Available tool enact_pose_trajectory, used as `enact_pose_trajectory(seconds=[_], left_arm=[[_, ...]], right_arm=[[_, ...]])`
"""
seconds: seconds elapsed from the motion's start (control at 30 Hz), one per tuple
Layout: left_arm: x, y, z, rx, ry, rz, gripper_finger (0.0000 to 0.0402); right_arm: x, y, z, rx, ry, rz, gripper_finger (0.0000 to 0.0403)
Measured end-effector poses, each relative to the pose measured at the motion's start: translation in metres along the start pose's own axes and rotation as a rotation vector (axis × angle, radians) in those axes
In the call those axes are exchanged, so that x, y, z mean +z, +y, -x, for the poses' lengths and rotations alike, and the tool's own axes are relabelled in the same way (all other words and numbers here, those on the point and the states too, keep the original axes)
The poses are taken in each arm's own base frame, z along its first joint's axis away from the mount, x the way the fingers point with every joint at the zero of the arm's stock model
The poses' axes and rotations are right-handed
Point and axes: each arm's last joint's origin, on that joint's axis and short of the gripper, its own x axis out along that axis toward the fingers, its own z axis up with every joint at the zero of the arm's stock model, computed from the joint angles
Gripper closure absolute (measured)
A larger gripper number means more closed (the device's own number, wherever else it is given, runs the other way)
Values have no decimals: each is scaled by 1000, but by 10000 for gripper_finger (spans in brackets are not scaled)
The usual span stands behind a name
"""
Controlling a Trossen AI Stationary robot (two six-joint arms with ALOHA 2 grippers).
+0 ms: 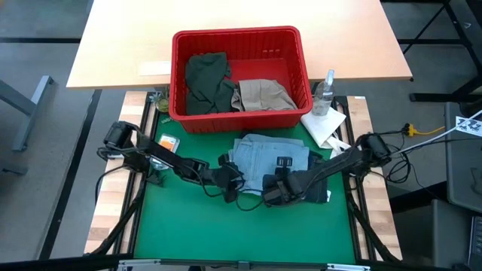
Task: Fold laundry
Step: Stack the light blue jeans on top of the dark blue jeans
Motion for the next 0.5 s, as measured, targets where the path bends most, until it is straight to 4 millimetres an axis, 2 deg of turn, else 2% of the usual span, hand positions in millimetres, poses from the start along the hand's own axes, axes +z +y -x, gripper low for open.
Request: enact_pose_trajectory(seconds=[0.2,0.3,0.5], left_arm=[[-12,-2,-12,21,36,-23,278],[-12,-2,-10,19,35,-23,278],[-4,-2,-2,-10,22,-12,278]], right_arm=[[3,10,-21,-5,68,24,276],[3,10,-21,3,70,24,276],[2,3,-7,23,36,6,276]])
